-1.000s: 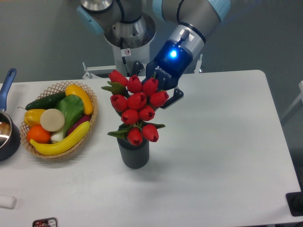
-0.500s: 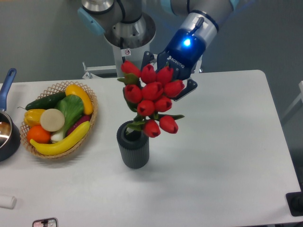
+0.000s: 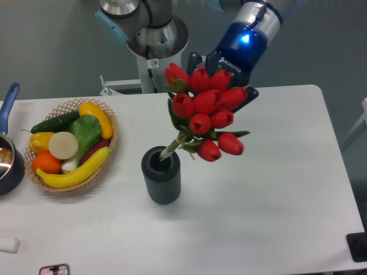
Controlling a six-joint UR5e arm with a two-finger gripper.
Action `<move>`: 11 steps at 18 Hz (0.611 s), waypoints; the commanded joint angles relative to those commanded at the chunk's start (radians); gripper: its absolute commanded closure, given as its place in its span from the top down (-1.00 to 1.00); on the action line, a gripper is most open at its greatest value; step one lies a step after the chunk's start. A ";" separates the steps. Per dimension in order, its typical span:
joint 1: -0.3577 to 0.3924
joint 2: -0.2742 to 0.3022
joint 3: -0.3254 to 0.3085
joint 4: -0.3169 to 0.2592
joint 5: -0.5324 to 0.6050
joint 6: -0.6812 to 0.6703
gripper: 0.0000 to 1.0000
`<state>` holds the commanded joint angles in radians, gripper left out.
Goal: Pick up the flowers from the vase
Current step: 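Carry the tulip bunch up and away from the vase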
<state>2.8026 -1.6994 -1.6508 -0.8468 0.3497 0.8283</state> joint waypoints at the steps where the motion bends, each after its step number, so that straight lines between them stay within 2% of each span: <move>1: 0.000 -0.017 0.017 0.000 0.002 0.000 -0.10; 6: 0.008 -0.069 0.068 0.002 0.009 0.003 -0.10; 11: 0.026 -0.074 0.072 0.002 0.008 0.003 -0.10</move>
<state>2.8287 -1.7733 -1.5785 -0.8452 0.3574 0.8314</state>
